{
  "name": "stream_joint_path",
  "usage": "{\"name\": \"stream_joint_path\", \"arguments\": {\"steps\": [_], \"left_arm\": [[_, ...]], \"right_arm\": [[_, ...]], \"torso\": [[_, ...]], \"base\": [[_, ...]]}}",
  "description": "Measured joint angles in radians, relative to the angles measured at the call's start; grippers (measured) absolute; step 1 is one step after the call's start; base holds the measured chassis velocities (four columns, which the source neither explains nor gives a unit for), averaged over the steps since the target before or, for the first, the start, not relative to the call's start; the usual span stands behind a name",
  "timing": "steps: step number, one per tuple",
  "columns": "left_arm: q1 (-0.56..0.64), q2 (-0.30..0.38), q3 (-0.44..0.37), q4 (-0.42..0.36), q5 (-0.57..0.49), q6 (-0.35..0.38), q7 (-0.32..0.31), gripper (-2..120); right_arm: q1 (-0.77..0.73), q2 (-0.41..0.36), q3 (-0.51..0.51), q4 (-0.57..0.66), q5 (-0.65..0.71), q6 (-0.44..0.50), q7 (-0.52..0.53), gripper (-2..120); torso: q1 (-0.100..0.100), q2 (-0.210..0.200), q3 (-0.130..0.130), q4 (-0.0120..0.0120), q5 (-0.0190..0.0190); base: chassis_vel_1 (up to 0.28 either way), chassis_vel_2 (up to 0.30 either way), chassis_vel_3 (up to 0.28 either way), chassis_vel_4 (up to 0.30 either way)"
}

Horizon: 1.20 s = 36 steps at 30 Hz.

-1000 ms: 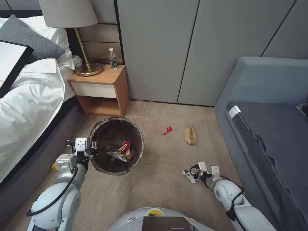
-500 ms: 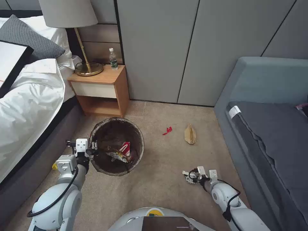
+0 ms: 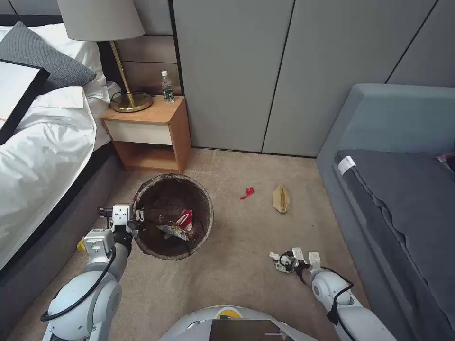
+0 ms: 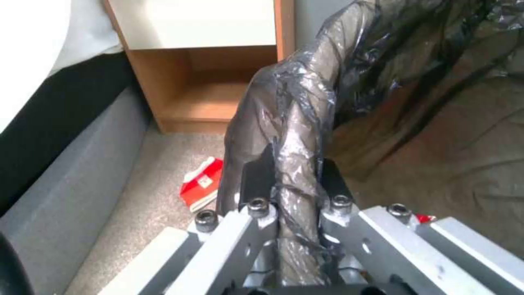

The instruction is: Pick up the trash bin, then pick up the garbage from the floor and place it into the trash bin.

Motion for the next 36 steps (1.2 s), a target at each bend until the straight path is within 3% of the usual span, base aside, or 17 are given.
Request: {"name": "stream_joint_path", "arguments": {"steps": [8,31,34,36], "left_arm": [[0.002,-0.001,-0.001,-0.001,0.002,-0.001,0.000,3],[-0.012,0.003,-0.001,0.009,-0.004,-0.002,0.000,3],[-0.017,0.005,-0.001,0.012,-0.006,-0.002,0.001,3],[-0.017,0.005,-0.001,0.012,-0.006,-0.002,0.001,3]], "right_arm": [[0.004,0.008,0.000,-0.012,-0.006,0.003,-0.012,98],[0.004,0.032,0.000,-0.033,-0.011,0.006,-0.012,17],[0.005,0.035,0.001,-0.035,-0.011,0.006,-0.010,0],[0.005,0.035,0.001,-0.035,-0.011,0.006,-0.010,0]], "torso": [[0.000,0.000,0.000,0.0001,0.0000],[0.000,0.000,0.000,0.0000,0.0000],[0.000,0.000,0.000,0.0000,-0.0001],[0.000,0.000,0.000,0.0000,-0.0001]], "base": [[0.000,0.000,0.000,0.000],[0.000,0.000,0.000,0.000],[0.000,0.000,0.000,0.000],[0.000,0.000,0.000,0.000]]}}
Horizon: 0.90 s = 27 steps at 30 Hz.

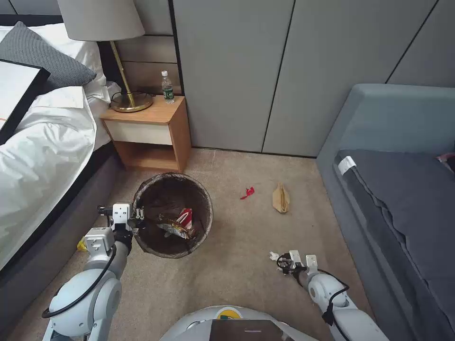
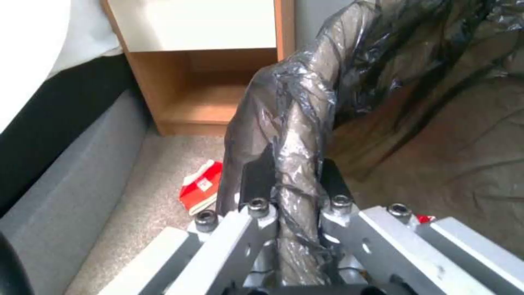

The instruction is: Pick up the trash bin, then pick up the garbage from the floor and place it into the trash bin.

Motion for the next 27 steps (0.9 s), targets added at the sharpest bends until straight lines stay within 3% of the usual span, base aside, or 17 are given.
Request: {"name": "stream_joint_path", "arguments": {"steps": [14,27], "left_arm": [[-0.003,0.001,-0.001,0.001,-0.004,0.000,0.000,3],[0.000,0.005,0.003,-0.004,-0.006,0.001,0.003,3]], "right_arm": [[0.000,0.007,0.026,0.009,-0.007,0.021,0.010,0],[-0.104,-0.070,0.166,0.424,0.032,0.001,-0.009,0]], "torso": [[0.000,0.000,0.000,0.0000,0.0002],[0.000,0.000,0.000,0.0000,0.0000]], "base": [[0.000,0.000,0.000,0.000],[0.000,0.000,0.000,0.000]]}}
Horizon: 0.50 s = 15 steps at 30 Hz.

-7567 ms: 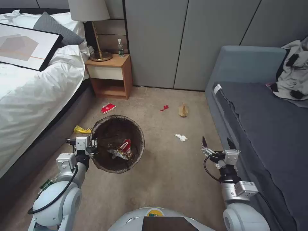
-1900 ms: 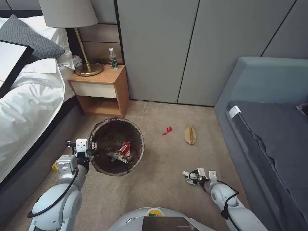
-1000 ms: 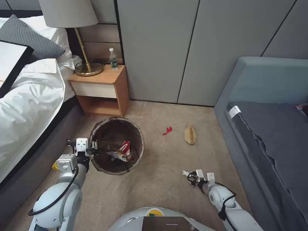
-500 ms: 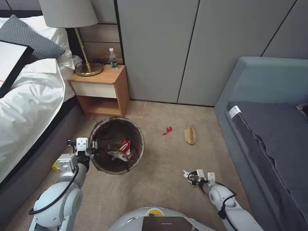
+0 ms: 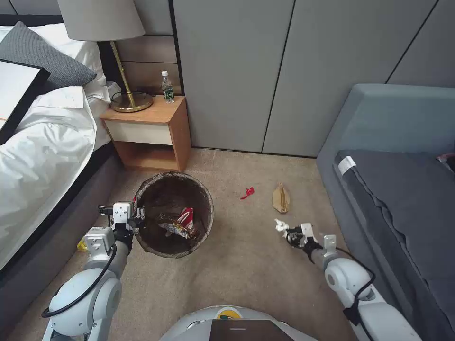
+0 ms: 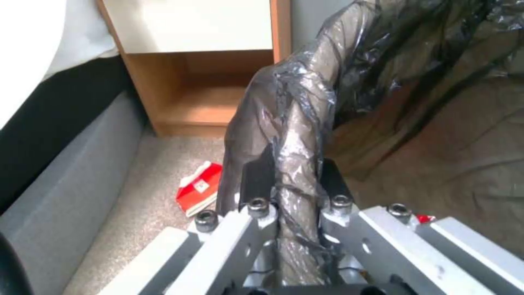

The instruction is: Pick up the trash bin, then pick up the garbage from the floor and place it into the trash bin.

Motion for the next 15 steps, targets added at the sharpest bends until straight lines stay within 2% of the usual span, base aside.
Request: {"name": "stream_joint_path", "arguments": {"steps": [1,5,10,15], "left_arm": [[0.000,0.000,0.000,0.000,0.000,0.000,0.000,3],[0.000,0.004,0.002,0.000,0.000,0.002,0.003,3],[0.000,0.007,0.004,0.000,0.000,0.005,0.005,3],[-0.001,0.010,0.006,0.002,0.000,0.007,0.007,3]], "right_arm": [[0.000,0.000,0.000,0.000,0.000,0.000,0.000,0],[-0.014,-0.038,0.032,0.162,0.044,-0.039,-0.007,0],[-0.003,-0.063,0.035,0.258,0.078,-0.072,-0.007,0],[0.049,-0.085,-0.007,0.352,0.129,-0.117,0.008,0]], "torso": [[0.000,0.000,0.000,0.0000,0.0000],[0.000,0.000,0.000,0.0000,0.0000],[0.000,0.000,0.000,0.0000,0.0000],[0.000,0.000,0.000,0.0000,-0.0002]], "base": [[0.000,0.000,0.000,0.000],[0.000,0.000,0.000,0.000],[0.000,0.000,0.000,0.000],[0.000,0.000,0.000,0.000]]}}
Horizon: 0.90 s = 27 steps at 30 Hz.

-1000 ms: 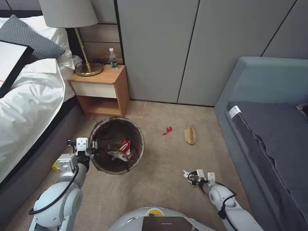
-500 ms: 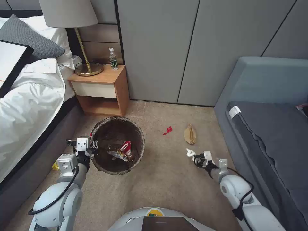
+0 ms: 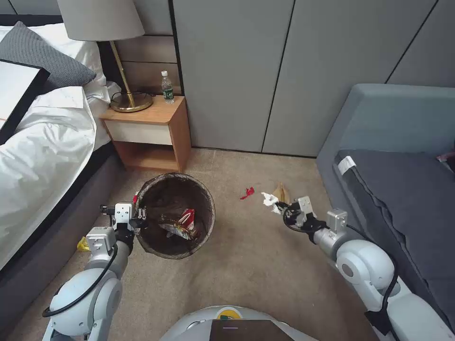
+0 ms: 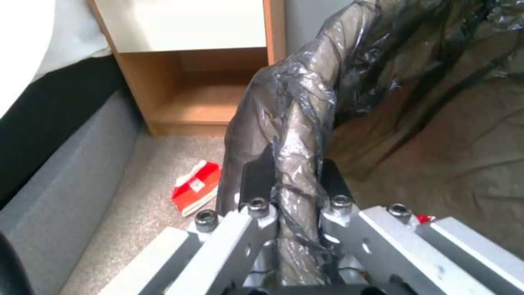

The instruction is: Pick up the trash bin, then pick up the garbage from the floor and place it into the trash bin.

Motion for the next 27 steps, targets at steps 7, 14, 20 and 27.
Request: {"name": "stream_joint_path", "arguments": {"steps": [7,14,20,27], "left_arm": [[-0.006,-0.001,0.009,0.006,0.002,0.002,0.001,3],[-0.013,0.000,0.013,0.009,0.004,0.006,0.001,3],[-0.013,-0.003,0.018,0.010,0.008,0.009,0.001,3],[-0.011,-0.009,0.018,0.007,0.011,0.010,0.001,3]], "right_arm": [[0.097,-0.013,-0.131,0.066,0.067,-0.031,0.071,0],[0.176,-0.013,-0.281,0.090,0.081,-0.037,0.092,0],[0.311,0.000,-0.459,0.085,0.089,-0.057,0.108,0],[0.396,0.004,-0.560,0.060,0.121,-0.076,0.138,0]], "torso": [[0.000,0.000,0.000,0.0002,0.0002],[0.000,0.000,0.000,-0.0001,-0.0001],[0.000,0.000,0.000,0.0002,0.0001],[0.000,0.000,0.000,0.0000,0.0000]], "base": [[0.000,0.000,0.000,0.000],[0.000,0.000,0.000,0.000],[0.000,0.000,0.000,0.000],[0.000,0.000,0.000,0.000]]}}
